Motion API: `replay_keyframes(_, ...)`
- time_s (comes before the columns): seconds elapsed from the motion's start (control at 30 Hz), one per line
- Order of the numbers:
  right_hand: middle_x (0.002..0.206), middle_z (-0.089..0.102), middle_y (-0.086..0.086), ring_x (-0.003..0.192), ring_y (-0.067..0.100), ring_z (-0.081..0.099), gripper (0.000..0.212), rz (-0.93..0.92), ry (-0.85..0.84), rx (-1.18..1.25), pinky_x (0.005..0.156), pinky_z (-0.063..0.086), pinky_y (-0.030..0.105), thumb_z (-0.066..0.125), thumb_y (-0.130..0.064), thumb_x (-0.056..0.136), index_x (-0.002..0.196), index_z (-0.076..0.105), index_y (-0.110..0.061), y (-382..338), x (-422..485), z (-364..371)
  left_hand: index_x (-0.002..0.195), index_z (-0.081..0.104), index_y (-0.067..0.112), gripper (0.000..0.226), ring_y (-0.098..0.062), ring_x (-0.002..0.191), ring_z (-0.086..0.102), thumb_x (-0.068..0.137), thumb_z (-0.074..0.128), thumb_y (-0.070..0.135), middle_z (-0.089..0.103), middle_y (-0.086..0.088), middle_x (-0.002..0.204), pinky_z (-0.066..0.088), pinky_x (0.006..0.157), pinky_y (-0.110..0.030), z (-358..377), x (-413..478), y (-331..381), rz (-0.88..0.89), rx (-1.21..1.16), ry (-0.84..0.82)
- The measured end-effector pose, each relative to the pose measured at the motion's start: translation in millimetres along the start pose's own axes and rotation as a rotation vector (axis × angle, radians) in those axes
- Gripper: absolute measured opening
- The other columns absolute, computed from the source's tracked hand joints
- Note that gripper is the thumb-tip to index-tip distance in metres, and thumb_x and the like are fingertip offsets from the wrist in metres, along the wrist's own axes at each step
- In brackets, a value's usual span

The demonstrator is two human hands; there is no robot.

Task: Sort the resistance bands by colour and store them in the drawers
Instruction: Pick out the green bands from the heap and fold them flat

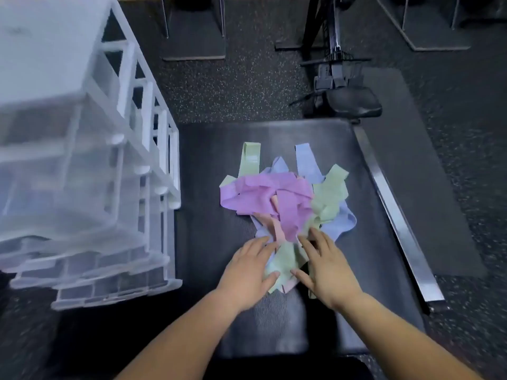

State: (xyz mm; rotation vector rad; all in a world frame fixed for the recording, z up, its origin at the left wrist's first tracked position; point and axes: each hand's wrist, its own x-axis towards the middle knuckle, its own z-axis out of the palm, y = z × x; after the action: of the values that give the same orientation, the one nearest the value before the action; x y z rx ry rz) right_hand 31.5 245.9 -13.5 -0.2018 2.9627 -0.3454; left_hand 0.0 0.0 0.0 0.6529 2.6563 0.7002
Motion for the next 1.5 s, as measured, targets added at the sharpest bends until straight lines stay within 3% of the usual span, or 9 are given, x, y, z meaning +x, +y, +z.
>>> replay_keyframes(0.2,0.171,0.024,0.011,0.159,0.034,0.019,0.069,-0.015,0.206,0.011,0.128,0.024,0.048,0.052,-0.058,0.102,0.158,0.043,-0.02,4.4,-17.9,64.7,0.155,0.048,0.026,0.061,-0.017,0.162,0.013,0.102,0.055,0.053,0.026,0.002,0.171,0.026,0.129,-0.043,89.0,-6.7,-26.9,0.129,0.019,0.242)
replay_keyframes(0.43,0.166,0.036,0.003,0.154,0.031,0.03,0.054,-0.088,0.445,0.012,0.12,0.036,0.049,0.053,-0.054,0.103,0.147,0.058,-0.021,10.9,-29.6,86.4,0.132,0.069,0.022,0.048,-0.025,0.161,0.021,0.095,0.063,0.053,0.048,-0.001,0.158,0.027,0.127,-0.049,111.9,-15.3,-31.7,0.172,0.163,0.507)
replay_keyframes(0.63,0.169,0.034,0.009,0.154,0.037,0.033,0.052,-0.116,0.59,-0.038,0.117,0.037,0.052,0.058,-0.049,0.102,0.147,0.06,-0.022,2.7,-63.1,97.6,0.12,0.074,0.023,0.038,-0.036,0.148,0.038,0.092,0.068,0.049,0.052,-0.006,0.151,0.034,0.12,-0.054,115.8,-45.1,-14.2,0.067,0.349,0.544)
replay_keyframes(0.83,0.166,0.037,0.011,0.149,0.038,0.036,0.06,-0.08,0.565,-0.068,0.115,0.039,0.052,0.059,-0.053,0.098,0.15,0.055,-0.024,-1.9,-86.8,100.8,0.119,0.071,0.032,0.032,-0.027,0.115,0.05,0.099,0.058,0.053,0.056,0.0,0.129,0.042,0.103,-0.042,113.1,-62.4,2.1,-0.062,0.437,0.484)
replay_keyframes(1.0,0.15,0.053,0.008,0.133,0.038,0.05,0.053,-0.114,0.554,-0.112,0.102,0.048,0.05,0.076,-0.044,0.087,0.137,0.065,-0.027,-6.0,-90.2,85.3,0.131,0.068,0.028,0.033,-0.023,0.114,0.053,0.104,0.058,0.044,0.055,0.001,0.123,0.048,0.094,-0.039,84.5,-65.0,13.8,-0.03,0.189,0.362)
replay_keyframes(1.1,0.11,0.064,-0.009,0.105,0.027,0.058,0.029,-0.115,0.552,-0.039,0.081,0.049,0.041,0.067,-0.052,0.089,0.113,0.073,-0.037,-14.3,-91.2,62.8,0.125,0.072,0.031,0.029,-0.02,0.104,0.058,0.102,0.059,0.044,0.055,0.006,0.106,0.049,0.087,-0.037,65.1,-65.8,28.4,-0.04,0.06,0.367)
replay_keyframes(1.17,0.094,0.063,-0.017,0.092,0.017,0.059,0.024,-0.105,0.479,0.108,0.074,0.05,0.036,0.065,-0.056,0.09,0.104,0.073,-0.039,-23.9,-92.0,46.7,0.12,0.075,0.034,0.027,-0.016,0.097,0.06,0.1,0.061,0.047,0.058,0.008,0.098,0.048,0.084,-0.034,53.5,-66.7,40.2,-0.046,-0.044,0.357)
replay_keyframes(1.33,0.085,0.073,-0.018,0.077,0.003,0.066,0.024,-0.061,0.359,0.567,0.072,0.052,0.019,0.083,-0.04,0.083,0.106,0.074,-0.04,-51.0,-96.8,13.0,0.096,0.077,0.031,0.022,0.01,0.067,0.063,0.1,0.064,0.048,0.074,0.014,0.078,0.047,0.07,-0.021,41.5,-72.1,61.3,-0.091,-0.329,0.299)
replay_keyframes(1.5,0.075,0.07,-0.016,0.074,0.0,0.065,0.022,0.045,0.417,0.57,0.07,0.046,0.023,0.079,-0.027,0.086,0.105,0.08,-0.036,-55.3,-101.7,4.6,0.085,0.076,0.026,0.041,-0.022,0.086,0.079,0.093,0.053,0.06,0.08,0.001,0.093,0.061,0.093,-0.05,51.1,-77.5,67.3,-0.111,-0.577,0.272)
